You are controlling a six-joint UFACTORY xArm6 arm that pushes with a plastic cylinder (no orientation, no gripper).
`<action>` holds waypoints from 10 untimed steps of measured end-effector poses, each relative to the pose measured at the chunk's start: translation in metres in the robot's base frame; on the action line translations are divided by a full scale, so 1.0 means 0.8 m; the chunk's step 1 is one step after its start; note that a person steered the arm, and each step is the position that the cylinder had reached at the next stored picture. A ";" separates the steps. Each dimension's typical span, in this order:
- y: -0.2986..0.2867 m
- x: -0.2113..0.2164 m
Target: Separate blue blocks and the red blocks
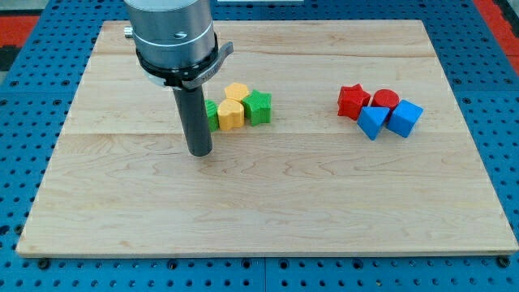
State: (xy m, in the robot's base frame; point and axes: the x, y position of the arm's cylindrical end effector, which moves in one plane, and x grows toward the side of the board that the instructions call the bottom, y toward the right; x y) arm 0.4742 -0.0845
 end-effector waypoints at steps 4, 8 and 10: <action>0.011 0.042; 0.374 0.089; 0.415 0.053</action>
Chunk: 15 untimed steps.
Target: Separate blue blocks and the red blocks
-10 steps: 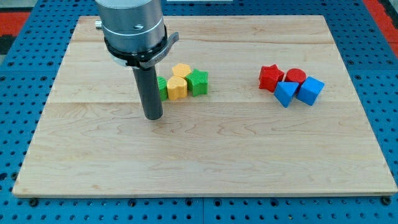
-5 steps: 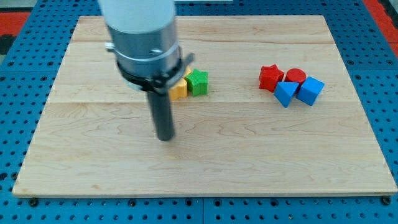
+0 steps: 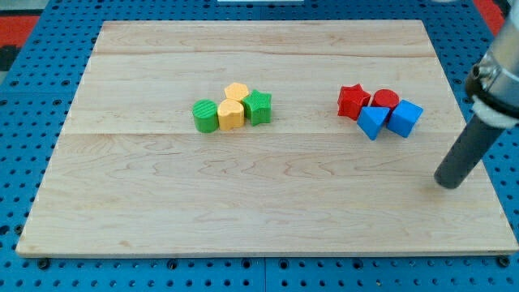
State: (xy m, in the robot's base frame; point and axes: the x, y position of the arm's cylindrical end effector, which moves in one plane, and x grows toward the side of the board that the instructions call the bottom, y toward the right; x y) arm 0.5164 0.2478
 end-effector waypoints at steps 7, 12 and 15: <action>-0.165 -0.239; -0.155 -0.110; -0.048 -0.145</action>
State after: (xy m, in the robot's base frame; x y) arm 0.4005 0.2092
